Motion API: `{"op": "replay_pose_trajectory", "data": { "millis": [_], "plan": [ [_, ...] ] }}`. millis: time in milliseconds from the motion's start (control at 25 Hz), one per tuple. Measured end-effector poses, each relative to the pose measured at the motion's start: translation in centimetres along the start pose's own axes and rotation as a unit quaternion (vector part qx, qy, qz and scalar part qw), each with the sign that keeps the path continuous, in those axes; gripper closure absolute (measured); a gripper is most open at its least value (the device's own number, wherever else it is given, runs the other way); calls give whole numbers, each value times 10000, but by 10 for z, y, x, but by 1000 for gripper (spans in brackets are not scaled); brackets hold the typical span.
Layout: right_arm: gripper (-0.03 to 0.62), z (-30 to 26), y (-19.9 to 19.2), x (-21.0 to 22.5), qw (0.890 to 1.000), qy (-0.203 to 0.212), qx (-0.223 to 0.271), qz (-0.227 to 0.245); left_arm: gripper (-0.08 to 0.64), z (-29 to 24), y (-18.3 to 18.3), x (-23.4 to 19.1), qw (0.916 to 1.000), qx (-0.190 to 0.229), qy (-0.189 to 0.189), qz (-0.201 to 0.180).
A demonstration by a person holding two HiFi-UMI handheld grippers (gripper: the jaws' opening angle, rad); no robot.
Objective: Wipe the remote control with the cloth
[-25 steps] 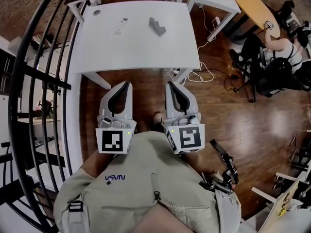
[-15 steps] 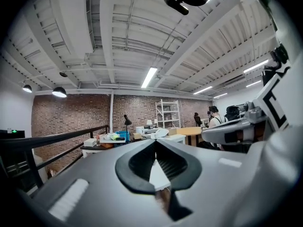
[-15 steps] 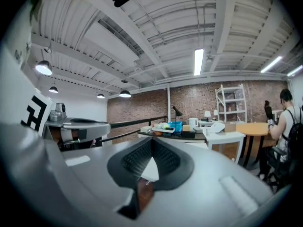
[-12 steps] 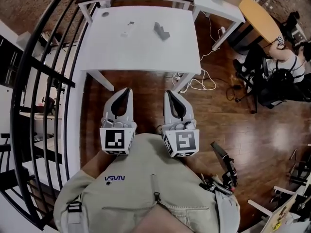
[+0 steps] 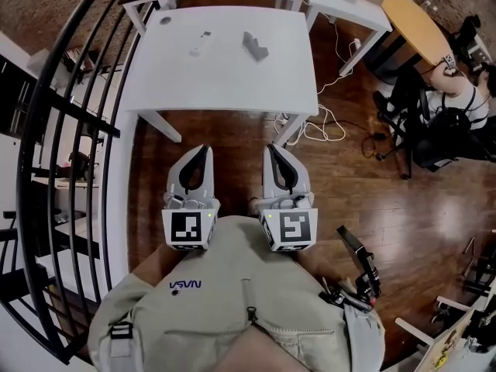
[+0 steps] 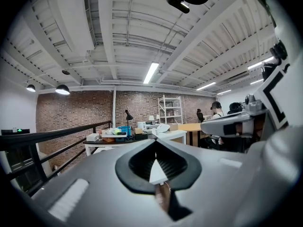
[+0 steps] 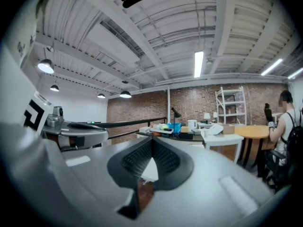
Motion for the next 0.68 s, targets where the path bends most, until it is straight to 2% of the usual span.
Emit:
{"op": "replay_pose_trajectory", "data": {
  "millis": [400,680],
  "plan": [
    [591,-4,-1,-1,9999,-52,-106,-18,554,-4,-1,-3,9998,121,-145,-115],
    [591,-10,0,-4,9999,-43,-105,-12,554,-8,-4,-12,9992,4,-283,-287]
  ]
}}
Point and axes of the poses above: the fingertips, and each gripper's own axes: z backward along the fingers, x to its right, y out of its top, the point moved 9 cm from there along z, backward along the fingers, and after that the axes turned 7 degrees about x, right-handed, at the moved point
